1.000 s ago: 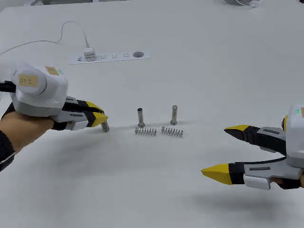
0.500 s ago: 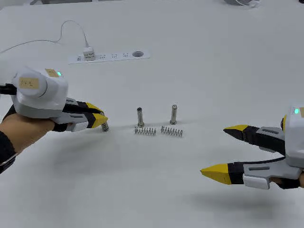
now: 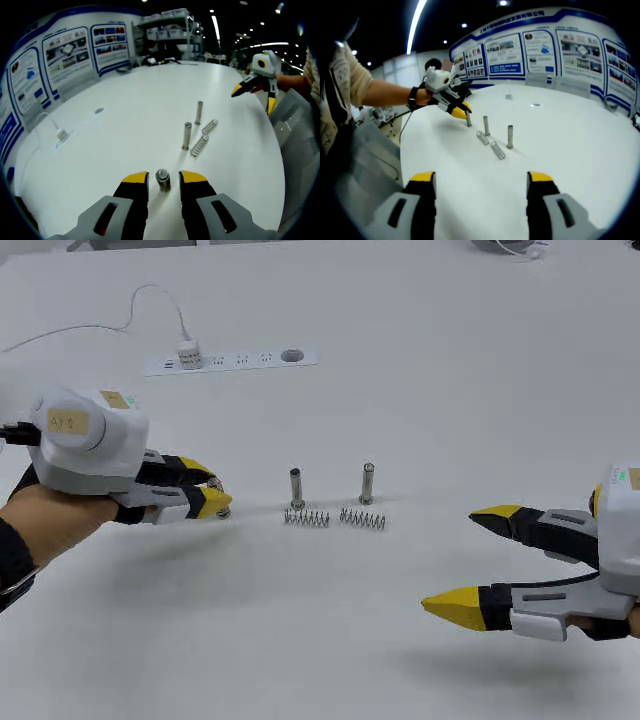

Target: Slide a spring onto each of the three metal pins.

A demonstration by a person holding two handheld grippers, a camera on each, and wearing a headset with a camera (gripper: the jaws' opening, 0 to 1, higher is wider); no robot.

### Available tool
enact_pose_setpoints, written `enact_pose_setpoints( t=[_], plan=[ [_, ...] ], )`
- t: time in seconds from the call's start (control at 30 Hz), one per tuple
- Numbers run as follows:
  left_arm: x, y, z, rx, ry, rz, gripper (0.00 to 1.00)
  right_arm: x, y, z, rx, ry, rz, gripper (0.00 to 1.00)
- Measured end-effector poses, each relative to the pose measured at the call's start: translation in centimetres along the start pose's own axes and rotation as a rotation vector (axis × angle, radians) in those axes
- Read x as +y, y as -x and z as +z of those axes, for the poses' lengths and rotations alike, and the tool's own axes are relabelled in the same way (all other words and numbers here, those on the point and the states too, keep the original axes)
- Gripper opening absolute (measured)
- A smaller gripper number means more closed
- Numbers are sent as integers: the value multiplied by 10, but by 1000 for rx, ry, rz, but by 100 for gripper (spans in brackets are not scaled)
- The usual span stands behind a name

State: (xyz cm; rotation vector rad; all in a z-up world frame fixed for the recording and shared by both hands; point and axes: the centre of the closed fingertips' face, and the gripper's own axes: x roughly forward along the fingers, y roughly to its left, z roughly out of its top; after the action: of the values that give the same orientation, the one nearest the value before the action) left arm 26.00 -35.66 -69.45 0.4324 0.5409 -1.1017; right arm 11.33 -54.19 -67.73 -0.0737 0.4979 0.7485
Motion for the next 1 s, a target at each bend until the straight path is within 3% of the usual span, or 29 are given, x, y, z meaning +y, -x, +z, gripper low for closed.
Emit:
enact_pose_setpoints(
  t=[0.47, 0.7, 1.0],
  plan=[
    [0, 9, -2, -28, 40, 33, 41, 2, -1, 2, 1, 8, 5, 75],
    [-5, 18, 1, -65, 60, 39, 44, 2, -1, 2, 0, 10, 6, 75],
    [-14, 26, -4, -94, 92, 54, 47, 2, -4, 5, 2, 18, 16, 75]
  ],
)
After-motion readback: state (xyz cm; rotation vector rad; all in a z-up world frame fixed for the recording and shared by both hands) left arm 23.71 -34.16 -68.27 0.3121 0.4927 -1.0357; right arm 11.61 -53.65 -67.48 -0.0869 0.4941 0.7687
